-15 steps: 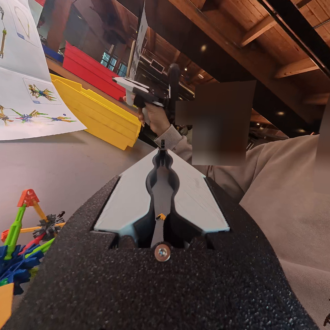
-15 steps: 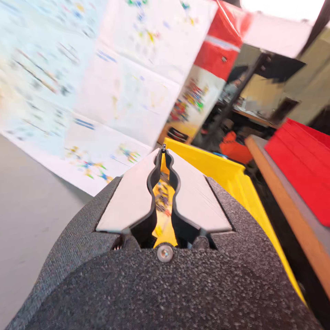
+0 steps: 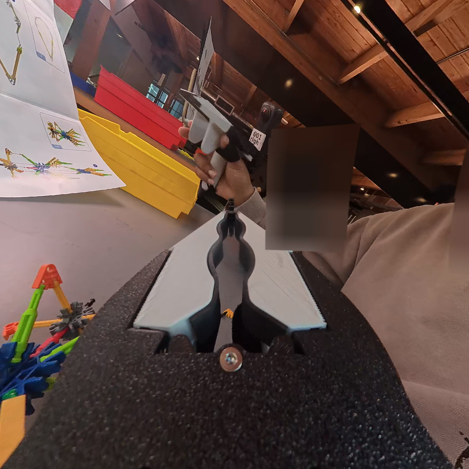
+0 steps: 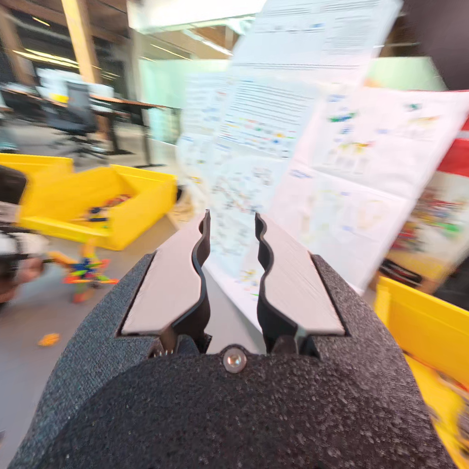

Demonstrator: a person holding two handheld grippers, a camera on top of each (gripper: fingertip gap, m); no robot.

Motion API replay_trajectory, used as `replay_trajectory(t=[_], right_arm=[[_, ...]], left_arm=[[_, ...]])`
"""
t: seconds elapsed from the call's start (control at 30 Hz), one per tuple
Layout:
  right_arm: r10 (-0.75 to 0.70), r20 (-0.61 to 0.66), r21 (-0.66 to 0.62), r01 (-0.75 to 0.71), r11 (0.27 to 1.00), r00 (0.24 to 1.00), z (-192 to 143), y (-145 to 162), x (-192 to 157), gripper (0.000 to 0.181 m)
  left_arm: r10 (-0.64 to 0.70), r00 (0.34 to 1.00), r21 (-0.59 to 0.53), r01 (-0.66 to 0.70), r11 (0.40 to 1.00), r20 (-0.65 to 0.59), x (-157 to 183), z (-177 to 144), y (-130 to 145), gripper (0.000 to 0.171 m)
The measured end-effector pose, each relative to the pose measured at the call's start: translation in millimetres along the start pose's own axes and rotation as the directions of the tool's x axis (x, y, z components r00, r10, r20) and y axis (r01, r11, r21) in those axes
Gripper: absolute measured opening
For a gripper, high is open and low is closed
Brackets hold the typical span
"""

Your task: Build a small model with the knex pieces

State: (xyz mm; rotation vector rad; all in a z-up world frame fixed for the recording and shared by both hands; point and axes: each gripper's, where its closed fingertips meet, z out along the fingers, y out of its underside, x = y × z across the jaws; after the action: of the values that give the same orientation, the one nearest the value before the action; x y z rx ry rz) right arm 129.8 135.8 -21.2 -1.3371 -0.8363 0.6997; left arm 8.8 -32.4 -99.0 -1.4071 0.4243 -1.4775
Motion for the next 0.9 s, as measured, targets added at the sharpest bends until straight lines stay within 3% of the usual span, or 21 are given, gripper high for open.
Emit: replay_trajectory(t=[0.03,0.1,0.17,0.2,0.3,0.37,0.5,0.9], right_arm=[[0.078,0.187,0.013,-0.082,0.997,0.979,8.5,-1.8,-42.6,0.033],[0.222,0.478,-0.012,-0.246,0.969,0.85,14.8,-5.5,-115.7,0.033],[0.313,0.612,-0.101,-0.32,0.942,0.727,18.9,0.3,-164.5,0.033],[0.317,0.631,-0.124,-0.311,0.942,0.708,22.2,6.3,-179.9,0.032],[0.293,0.6,-0.18,-0.231,0.956,0.745,36.2,35.8,-200.8,0.023],[0.358,0.614,-0.232,-0.274,0.934,0.703,38.0,47.0,-211.8,0.022],[0.493,0.61,-0.274,-0.418,0.866,0.621,42.0,48.9,-217.3,0.013],[0.485,0.61,-0.275,-0.407,0.871,0.626,40.6,54.2,-221.6,0.0]], left_arm=[[-0.008,1.0,0.02,0.008,1.0,-0.002,-0.4,-1.7,-3.5,0.003],[-0.026,1.0,0.063,0.026,0.998,-0.002,-2.0,-5.9,-11.0,0.002],[-0.044,0.999,0.095,0.044,0.994,0.001,-4.3,-9.9,-17.0,0.003],[-0.049,0.999,0.11,0.048,0.993,0.002,-5.2,-11.6,-19.6,0.003],[-0.055,0.999,0.145,0.055,0.988,-0.004,-5.0,-15.0,-25.8,0.002],[-0.058,0.998,0.155,0.057,0.986,0.005,-6.6,-16.2,-27.3,0.002],[-0.072,0.997,0.169,0.069,0.983,0.011,-9.7,-18.0,-28.5,0.002],[-0.068,0.998,0.151,0.064,0.987,0.02,-10.6,-14.9,-23.9,0.002]])
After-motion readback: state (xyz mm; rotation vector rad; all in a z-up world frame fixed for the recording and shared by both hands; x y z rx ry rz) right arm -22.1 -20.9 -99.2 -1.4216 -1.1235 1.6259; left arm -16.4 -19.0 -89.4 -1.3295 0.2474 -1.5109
